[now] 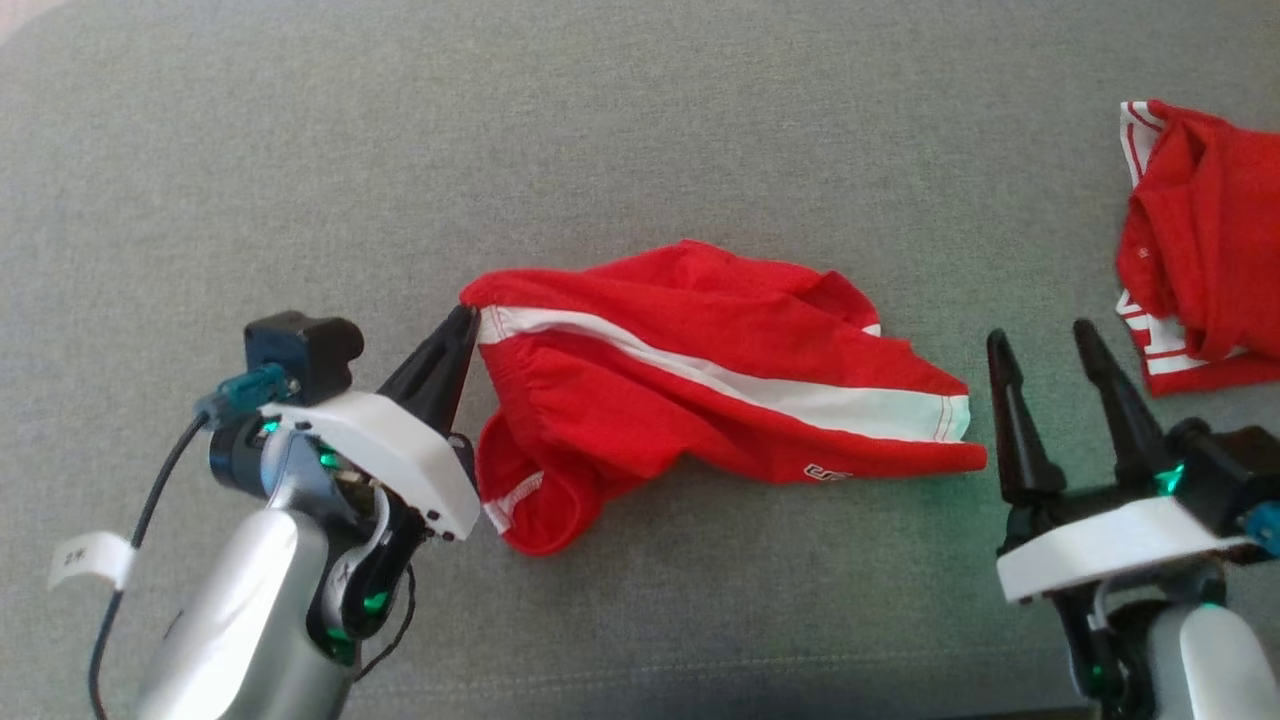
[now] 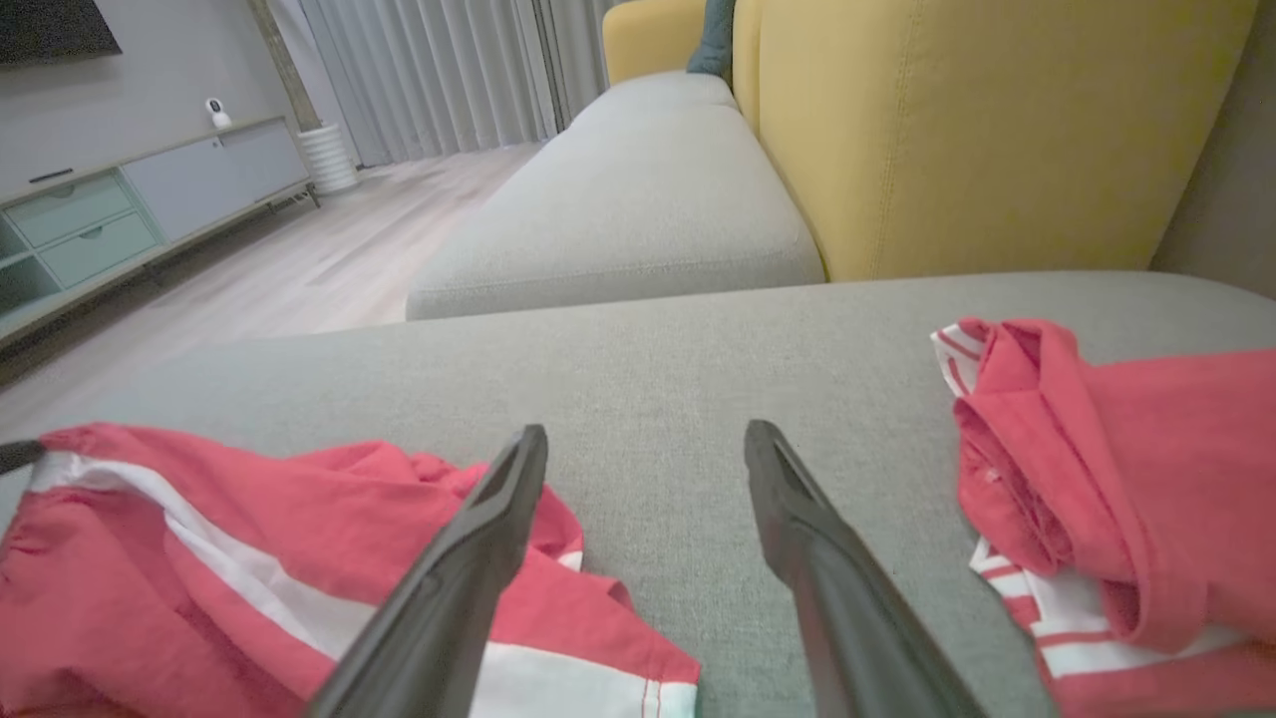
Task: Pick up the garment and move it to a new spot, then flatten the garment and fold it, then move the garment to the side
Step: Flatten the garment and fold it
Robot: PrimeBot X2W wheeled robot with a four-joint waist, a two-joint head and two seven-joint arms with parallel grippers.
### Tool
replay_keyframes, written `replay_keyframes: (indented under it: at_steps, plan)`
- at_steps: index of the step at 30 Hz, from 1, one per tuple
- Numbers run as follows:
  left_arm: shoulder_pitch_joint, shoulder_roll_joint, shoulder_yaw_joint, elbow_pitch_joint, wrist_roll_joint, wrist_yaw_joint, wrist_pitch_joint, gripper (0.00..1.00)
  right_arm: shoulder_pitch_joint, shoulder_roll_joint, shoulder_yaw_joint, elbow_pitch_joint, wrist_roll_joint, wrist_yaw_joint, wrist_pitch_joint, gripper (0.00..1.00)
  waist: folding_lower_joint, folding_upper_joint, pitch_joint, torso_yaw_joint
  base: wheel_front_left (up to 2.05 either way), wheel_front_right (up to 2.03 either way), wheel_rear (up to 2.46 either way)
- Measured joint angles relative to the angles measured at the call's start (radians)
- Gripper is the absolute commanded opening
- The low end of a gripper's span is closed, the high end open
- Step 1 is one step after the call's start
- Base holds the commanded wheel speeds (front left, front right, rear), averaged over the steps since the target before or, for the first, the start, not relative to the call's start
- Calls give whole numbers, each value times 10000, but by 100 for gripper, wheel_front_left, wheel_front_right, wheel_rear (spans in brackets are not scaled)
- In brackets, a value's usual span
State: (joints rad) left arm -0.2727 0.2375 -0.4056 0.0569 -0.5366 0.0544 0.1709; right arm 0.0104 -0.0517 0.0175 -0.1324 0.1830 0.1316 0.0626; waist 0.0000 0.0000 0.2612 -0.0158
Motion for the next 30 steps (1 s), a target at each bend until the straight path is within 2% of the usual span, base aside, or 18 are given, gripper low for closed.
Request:
replay_keyframes:
  at_steps: [9, 22, 23, 24, 30]
  plan:
    - [52, -2, -38, -305, 79, 163, -153, 0, 832, -2, -6, 1290, 59, 0, 800, 100, 0, 0, 150, 99, 0, 0, 0]
    - [41, 0, -127, -353, 79, 159, -192, 0, -499, -12, 209, 3294, 481, 0, 989, 100, 0, 0, 320, 211, 0, 0, 0]
    - [41, 0, -132, -353, 79, 159, -232, 0, -581, -25, 259, 3405, 575, 0, 991, 35, 0, 0, 336, 219, 0, 0, 0]
    - [40, 0, -140, -353, 79, 157, -245, 0, -667, -50, 311, 3484, 663, 0, 989, 0, 0, 0, 349, 222, 0, 0, 0]
    - [33, 10, -196, -364, 247, 144, -648, 0, -901, -255, 410, 3613, 915, 0, 614, 0, 0, 0, 340, 273, 0, 0, 0]
